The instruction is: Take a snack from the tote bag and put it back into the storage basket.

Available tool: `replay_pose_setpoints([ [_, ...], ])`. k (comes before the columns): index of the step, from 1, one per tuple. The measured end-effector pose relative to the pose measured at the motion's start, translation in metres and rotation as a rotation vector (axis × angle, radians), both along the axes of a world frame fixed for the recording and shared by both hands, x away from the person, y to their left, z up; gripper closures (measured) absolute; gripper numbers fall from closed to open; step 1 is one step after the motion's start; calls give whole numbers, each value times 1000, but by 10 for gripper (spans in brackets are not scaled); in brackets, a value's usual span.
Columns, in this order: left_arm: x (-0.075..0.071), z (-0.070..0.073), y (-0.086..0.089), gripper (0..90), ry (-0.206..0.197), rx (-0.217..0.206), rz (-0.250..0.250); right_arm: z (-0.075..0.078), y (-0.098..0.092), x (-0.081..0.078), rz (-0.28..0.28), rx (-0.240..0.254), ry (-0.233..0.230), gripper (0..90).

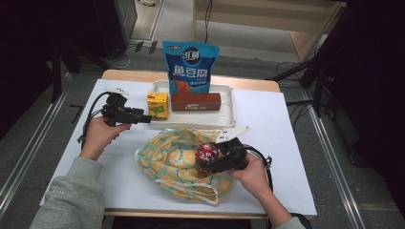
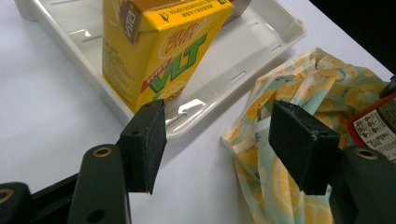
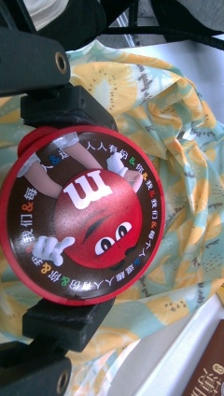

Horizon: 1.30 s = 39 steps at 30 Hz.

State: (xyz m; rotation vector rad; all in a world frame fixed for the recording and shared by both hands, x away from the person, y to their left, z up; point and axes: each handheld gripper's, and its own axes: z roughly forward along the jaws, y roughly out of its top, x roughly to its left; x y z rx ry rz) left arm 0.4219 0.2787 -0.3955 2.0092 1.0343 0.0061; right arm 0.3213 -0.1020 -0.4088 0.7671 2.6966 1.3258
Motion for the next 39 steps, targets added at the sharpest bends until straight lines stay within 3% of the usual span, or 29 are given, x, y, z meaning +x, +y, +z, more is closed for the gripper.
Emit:
replay_pose_setpoints([
  [39, -1, 3, -1, 364, 1, 0, -22, 41, 2, 34, 4, 2, -16, 264],
])
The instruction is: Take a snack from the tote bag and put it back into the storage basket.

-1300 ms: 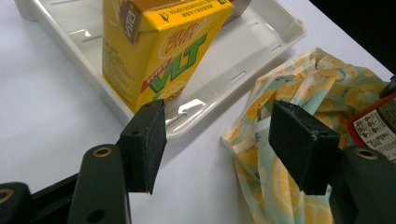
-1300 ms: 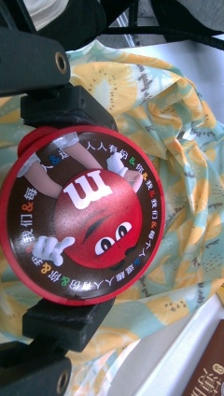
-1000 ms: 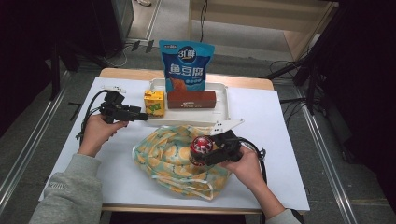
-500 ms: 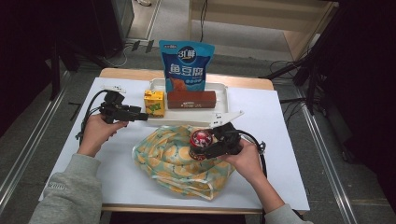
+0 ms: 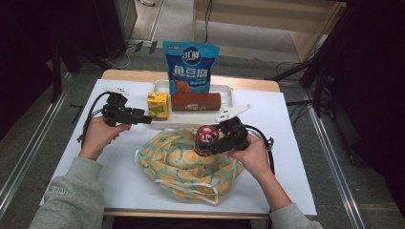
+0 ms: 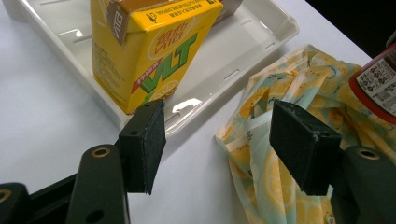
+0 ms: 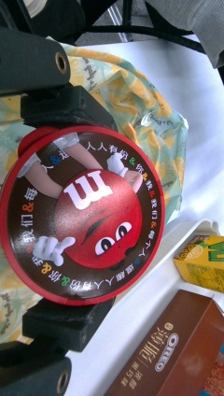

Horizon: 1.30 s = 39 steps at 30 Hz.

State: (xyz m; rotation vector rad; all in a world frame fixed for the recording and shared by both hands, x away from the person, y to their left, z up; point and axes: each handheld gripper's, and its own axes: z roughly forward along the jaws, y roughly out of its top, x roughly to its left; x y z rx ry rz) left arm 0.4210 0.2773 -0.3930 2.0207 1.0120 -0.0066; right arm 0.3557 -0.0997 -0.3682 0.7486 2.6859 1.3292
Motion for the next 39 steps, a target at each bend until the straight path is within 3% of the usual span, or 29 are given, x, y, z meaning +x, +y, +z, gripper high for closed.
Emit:
replay_pose_setpoints([
  [13, -1, 1, -1, 363, 1, 0, -11, 13, -8, 13, -28, 10, -8, 265],
  [39, -9, 2, 2, 363, -6, 1, -7, 26, -18, 43, -81, 17, -24, 265],
])
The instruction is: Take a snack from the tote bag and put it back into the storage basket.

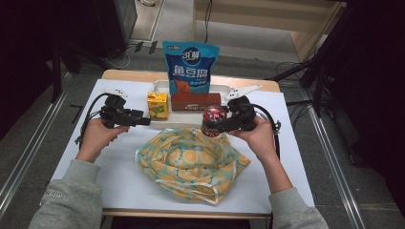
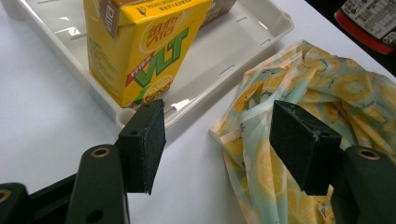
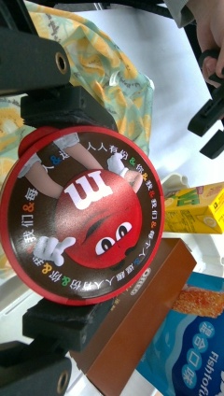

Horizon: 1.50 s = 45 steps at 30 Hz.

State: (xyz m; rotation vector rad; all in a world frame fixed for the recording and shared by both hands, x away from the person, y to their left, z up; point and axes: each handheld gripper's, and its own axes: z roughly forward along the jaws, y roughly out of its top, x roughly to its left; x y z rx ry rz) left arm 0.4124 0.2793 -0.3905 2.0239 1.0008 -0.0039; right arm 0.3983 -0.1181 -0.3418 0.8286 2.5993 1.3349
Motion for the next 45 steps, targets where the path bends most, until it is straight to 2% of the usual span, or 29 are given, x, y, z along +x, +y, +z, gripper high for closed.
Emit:
replay_pose_setpoints([
  [25, -3, -1, 3, 360, -1, 1, -5, -6, -10, 36, -73, -15, 4, 265],
  [28, -3, -1, 3, 360, -1, 4, -10, -7, -12, 41, -78, -5, 5, 265],
  [39, -4, 0, 3, 359, -5, -8, -14, -18, -19, 58, -130, -5, 22, 265],
  [45, -4, 0, 1, 360, -3, 1, -17, -22, -17, 63, -140, -17, 23, 265],
])
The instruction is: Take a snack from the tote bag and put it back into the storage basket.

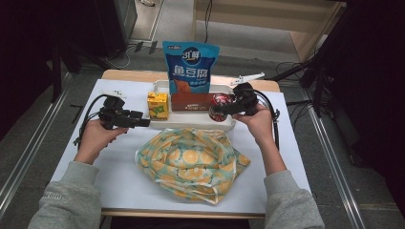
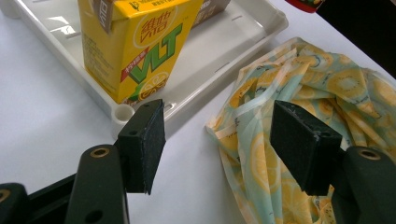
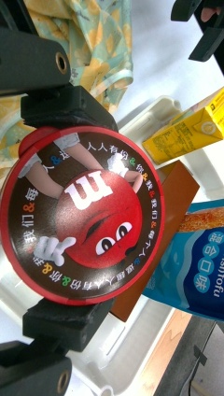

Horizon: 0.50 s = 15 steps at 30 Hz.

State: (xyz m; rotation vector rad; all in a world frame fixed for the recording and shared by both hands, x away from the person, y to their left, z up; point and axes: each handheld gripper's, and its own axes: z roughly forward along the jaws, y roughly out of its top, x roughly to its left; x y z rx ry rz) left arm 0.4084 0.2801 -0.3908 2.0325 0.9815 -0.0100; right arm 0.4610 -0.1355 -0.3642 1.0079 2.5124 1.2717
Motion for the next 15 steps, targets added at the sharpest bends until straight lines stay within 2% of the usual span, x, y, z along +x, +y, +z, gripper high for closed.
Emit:
replay_pose_setpoints([
  [11, 1, -1, 1, 359, 0, -1, -1, -15, -1, 15, -34, -9, 5, 265],
  [15, 0, -1, 1, 359, 1, -1, -1, -23, -2, 20, -48, -18, 24, 265],
])
